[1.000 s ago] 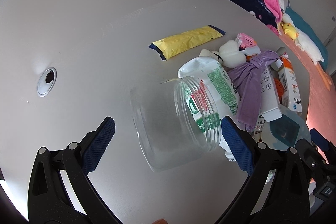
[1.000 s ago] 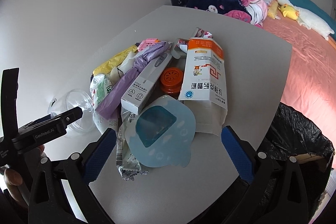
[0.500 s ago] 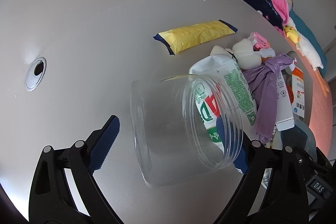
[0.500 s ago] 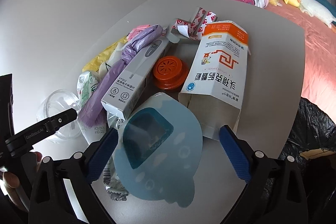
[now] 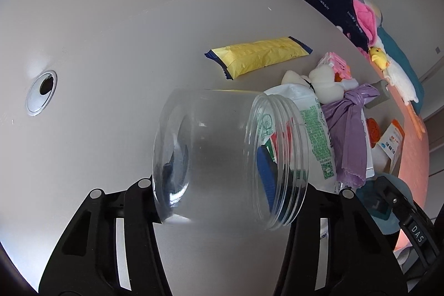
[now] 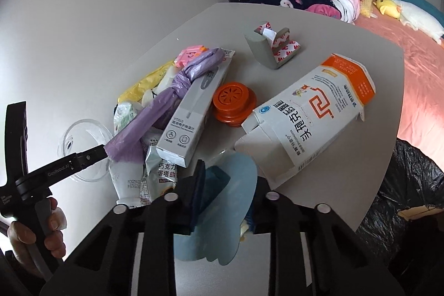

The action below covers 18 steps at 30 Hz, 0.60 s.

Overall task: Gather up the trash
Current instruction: 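Carry the jar and lid over the black bag and open both tools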

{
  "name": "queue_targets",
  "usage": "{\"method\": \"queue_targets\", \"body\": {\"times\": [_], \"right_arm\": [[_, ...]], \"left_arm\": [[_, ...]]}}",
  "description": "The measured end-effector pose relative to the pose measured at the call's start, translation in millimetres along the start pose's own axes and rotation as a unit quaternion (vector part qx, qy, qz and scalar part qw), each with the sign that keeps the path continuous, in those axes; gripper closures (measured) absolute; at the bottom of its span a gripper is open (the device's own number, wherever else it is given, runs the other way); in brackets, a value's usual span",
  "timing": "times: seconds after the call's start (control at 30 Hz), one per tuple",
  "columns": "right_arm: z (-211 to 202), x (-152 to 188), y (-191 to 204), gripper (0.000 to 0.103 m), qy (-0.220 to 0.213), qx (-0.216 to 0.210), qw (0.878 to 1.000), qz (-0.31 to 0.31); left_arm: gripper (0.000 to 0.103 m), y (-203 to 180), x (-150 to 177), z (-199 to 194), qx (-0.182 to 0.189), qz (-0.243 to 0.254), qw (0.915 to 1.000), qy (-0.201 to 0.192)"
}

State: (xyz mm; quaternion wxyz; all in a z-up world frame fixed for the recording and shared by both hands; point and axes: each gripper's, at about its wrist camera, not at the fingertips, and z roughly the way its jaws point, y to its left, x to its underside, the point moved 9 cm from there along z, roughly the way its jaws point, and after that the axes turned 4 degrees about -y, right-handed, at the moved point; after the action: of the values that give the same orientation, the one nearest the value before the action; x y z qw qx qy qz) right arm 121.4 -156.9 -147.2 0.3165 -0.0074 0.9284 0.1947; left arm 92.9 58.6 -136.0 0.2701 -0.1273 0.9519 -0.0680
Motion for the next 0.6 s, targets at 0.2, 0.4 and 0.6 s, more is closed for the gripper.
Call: {"method": "queue_targets", "body": {"times": [0.2, 0.4, 0.6], "right_arm": [[-17.5, -11.5, 13.4, 0.096, -0.031, -0.025, 0.999, -0.006], [-38.6, -23.1, 24.6, 0.100, -0.060, -0.028, 0.998, -0.025], [-60.8, -28.5, 25.7, 0.100, -0.081, -0.028, 0.996, -0.027]], "left_arm": [[0.053, 3.6, -3.0, -12.9, -0.001, -0.002, 0.9999, -0.017], [0.053, 2.0, -7.9, -30.2, 0.000, 0.006, 0.9992, -0.040], [0.053, -10.6, -14.2, -48.6, 0.007, 0.021, 0.9979, -0.060]]}}
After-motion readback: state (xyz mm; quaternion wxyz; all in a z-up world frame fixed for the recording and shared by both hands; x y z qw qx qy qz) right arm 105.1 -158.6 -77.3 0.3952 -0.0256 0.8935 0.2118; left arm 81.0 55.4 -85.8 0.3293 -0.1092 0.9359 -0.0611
